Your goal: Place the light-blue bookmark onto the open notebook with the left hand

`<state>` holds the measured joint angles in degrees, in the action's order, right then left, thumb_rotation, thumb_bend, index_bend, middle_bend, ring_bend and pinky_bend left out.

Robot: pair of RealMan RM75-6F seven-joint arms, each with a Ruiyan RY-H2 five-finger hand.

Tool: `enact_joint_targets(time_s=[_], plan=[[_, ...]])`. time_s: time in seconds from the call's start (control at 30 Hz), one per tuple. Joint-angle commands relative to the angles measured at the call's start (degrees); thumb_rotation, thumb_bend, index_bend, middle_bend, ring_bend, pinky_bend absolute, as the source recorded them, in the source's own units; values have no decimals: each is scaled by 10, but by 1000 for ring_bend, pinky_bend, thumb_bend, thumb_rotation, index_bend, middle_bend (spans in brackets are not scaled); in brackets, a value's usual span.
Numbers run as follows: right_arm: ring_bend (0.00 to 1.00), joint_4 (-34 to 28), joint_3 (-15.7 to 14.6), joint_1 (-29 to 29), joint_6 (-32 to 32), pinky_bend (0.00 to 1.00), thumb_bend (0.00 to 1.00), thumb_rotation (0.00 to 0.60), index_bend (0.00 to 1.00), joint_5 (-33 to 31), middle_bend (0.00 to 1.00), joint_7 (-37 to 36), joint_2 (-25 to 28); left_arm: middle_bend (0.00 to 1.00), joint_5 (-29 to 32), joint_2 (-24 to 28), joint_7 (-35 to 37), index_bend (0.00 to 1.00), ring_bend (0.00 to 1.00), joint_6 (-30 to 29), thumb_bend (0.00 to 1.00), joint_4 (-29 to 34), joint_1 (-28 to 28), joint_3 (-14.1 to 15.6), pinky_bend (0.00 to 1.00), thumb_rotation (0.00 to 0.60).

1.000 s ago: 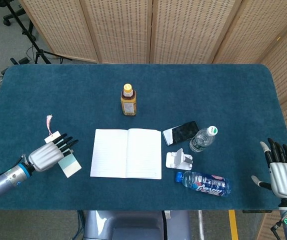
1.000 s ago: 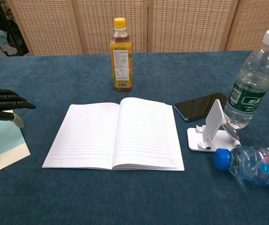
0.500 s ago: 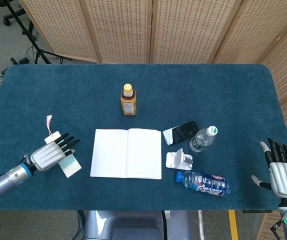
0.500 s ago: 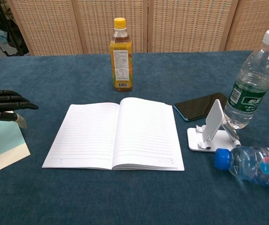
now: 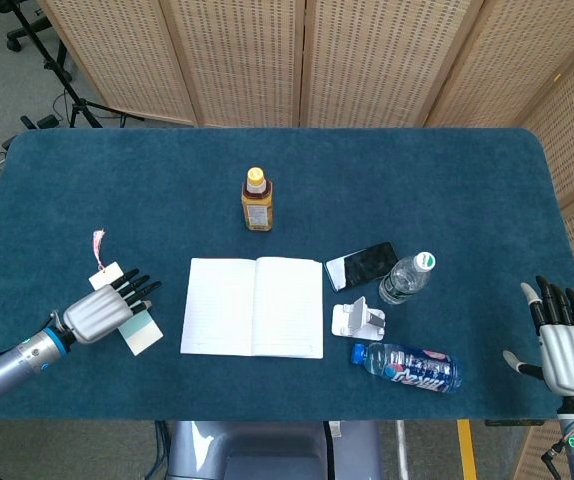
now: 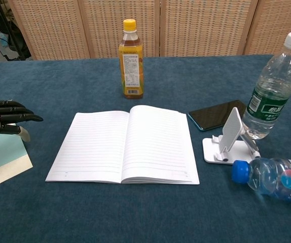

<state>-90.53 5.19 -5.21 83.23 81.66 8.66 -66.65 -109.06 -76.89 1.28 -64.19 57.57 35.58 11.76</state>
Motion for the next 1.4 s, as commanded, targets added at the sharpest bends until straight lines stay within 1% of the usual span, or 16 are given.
enact_joint_targets(time_s=[0.03,0.4,0.77,1.4], plan=[[0,0,0,0,0,0,0,600,0,0,0,0,0,0,2,-3,-2,287,0,0,178,-2,-1,1,87,600],[0,0,0,0,2,0,0,600,0,1,0,-1,0,0,10,-11,-7,304,0,2,187,-8,-1,5,87,600],[0,-1,-1,0,2,0,0,600,0,3,0,-1,0,0,16,-13,-10,365,0,9,209,-7,-1,10,87,600],[0,-2,-1,1,3,0,0,600,0,3,0,-1,1,0,28,-3,-14,395,0,1,212,1,2,5,87,600]])
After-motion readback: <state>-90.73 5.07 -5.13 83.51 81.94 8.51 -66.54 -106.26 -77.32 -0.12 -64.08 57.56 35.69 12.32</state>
